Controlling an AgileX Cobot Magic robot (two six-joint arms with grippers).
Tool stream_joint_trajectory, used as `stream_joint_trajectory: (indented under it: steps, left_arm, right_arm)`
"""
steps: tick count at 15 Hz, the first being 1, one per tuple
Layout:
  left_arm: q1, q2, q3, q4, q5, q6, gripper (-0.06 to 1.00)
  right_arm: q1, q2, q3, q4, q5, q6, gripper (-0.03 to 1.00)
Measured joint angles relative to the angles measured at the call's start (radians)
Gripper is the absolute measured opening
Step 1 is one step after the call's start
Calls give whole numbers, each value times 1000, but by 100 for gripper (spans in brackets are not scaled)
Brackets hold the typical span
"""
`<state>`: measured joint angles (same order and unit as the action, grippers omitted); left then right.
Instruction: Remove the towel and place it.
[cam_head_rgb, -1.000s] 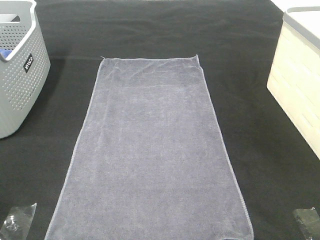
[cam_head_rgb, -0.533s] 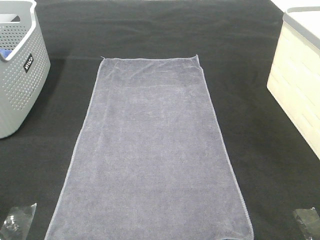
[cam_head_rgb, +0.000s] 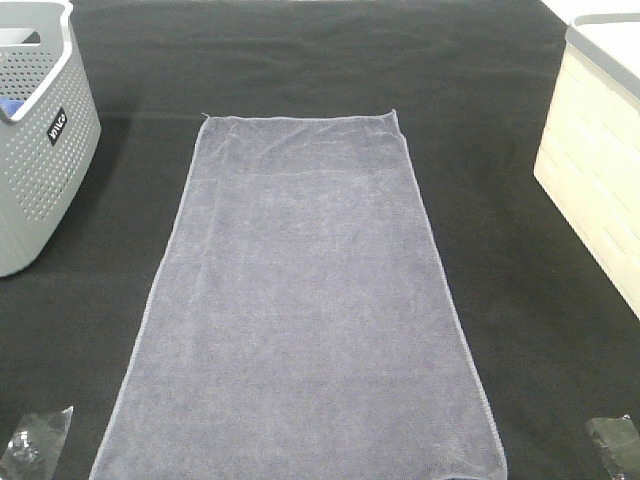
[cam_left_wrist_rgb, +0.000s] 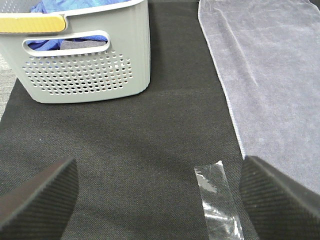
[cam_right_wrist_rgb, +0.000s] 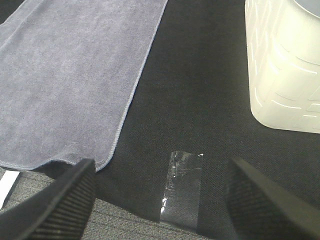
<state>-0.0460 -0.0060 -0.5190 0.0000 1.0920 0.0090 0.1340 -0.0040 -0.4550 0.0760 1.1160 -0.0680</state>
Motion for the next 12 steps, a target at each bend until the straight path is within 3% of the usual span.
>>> stream_joint_trajectory:
  steps: [12]
  left_arm:
    - [55,0,0,-23,-1,-1,82]
  right_arm:
    - [0,0,0,0,0,0,71]
